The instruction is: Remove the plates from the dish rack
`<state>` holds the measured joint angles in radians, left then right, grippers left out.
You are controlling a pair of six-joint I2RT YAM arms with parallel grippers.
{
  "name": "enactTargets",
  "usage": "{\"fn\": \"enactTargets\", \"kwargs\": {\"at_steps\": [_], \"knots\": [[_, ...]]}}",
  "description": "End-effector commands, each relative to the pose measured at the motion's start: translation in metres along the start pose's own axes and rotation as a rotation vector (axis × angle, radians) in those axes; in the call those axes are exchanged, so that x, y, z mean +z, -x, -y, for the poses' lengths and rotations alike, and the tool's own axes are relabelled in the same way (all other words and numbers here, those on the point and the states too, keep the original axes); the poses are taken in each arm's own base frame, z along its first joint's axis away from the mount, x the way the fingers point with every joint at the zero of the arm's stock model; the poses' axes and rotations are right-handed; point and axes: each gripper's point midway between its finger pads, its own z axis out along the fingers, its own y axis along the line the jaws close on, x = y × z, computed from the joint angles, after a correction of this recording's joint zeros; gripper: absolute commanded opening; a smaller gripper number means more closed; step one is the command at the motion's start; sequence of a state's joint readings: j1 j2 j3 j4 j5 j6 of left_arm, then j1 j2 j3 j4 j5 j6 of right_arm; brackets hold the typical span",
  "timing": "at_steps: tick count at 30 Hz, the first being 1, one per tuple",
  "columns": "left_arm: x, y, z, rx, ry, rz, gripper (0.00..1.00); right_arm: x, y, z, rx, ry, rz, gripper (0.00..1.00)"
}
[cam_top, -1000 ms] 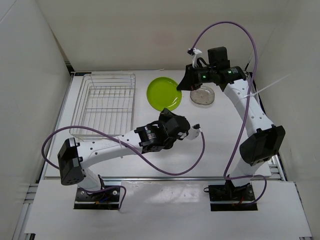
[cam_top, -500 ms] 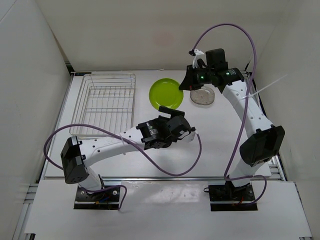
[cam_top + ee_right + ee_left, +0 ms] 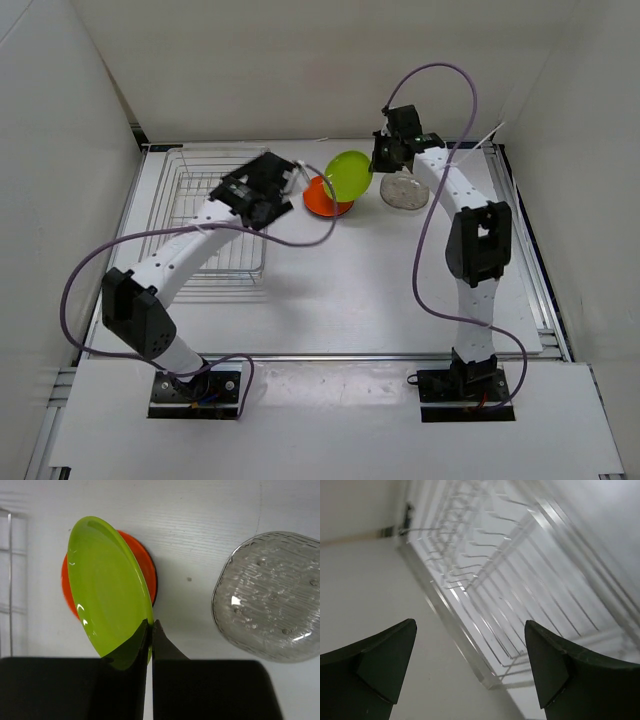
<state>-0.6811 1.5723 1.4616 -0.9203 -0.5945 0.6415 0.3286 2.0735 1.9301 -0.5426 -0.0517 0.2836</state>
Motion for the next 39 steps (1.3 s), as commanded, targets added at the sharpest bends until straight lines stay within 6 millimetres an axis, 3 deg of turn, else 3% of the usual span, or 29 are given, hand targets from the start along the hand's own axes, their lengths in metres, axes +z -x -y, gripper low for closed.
{"fn": "enactTargets", "kwargs": {"at_steps": [1,4,8,19,27,35,36,39], "knots": [[-0.040,-0.006,-0.102,-0.403,0.279,0.135,1.00,0.006,0.043,-0.004,0.055,-0.028,0.130,0.00],[-0.050,-0.020,-0.131,-0.545,0.341,0.140,1.00,0.028,0.033,-0.003,0.062,-0.042,0.098,0.00],[-0.048,-0.040,-0.151,-0.683,0.355,0.094,1.00,0.047,0.022,-0.006,0.071,-0.056,0.070,0.00],[-0.066,-0.040,-0.151,-0.798,0.276,0.168,1.00,0.070,-0.003,-0.007,0.078,-0.047,-0.003,0.01],[-0.057,-0.045,-0.142,-0.789,0.258,0.145,1.00,0.078,-0.024,-0.015,0.066,-0.006,-0.063,0.06],[-0.049,-0.044,-0.133,-0.818,0.209,0.160,1.00,0.083,-0.041,-0.022,0.037,0.036,-0.109,0.22],[-0.044,-0.042,-0.131,-0.813,0.197,0.157,1.00,0.082,-0.041,-0.024,0.037,0.046,-0.112,0.30],[-0.036,-0.045,-0.120,-0.808,0.179,0.131,1.00,0.083,-0.048,-0.030,0.022,0.063,-0.128,0.39]]}}
